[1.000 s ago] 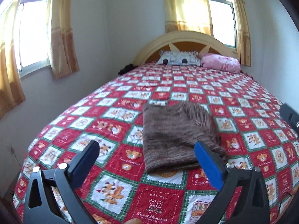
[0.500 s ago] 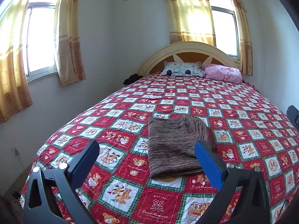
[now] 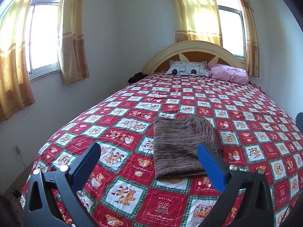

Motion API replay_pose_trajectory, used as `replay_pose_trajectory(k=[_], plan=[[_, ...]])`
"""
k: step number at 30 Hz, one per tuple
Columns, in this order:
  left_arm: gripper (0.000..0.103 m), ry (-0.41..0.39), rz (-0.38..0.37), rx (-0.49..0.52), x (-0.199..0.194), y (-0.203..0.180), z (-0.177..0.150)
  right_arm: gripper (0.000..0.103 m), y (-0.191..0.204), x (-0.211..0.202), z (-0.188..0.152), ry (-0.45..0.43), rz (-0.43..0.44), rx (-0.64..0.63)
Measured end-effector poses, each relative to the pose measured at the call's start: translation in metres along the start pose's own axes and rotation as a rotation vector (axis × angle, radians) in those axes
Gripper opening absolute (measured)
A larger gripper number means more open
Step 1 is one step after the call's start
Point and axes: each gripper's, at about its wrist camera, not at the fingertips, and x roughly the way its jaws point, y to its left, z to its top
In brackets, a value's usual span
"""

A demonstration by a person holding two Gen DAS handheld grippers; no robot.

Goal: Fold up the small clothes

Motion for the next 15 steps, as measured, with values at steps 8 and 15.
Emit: replay_pose_trajectory(k=[8, 15], plan=[[0.103, 0.008, 0.002, -0.015, 0.0025, 0.0053, 0.0009, 0.079, 0.0022, -0.0004, -0.0025, 0.0, 0.003, -0.008], [0.103, -0.015, 0.001, -0.005, 0.0014, 0.0032, 0.0007, 0.079, 0.0, -0.0002, -0.0039, 0.01, 0.004, 0.006]])
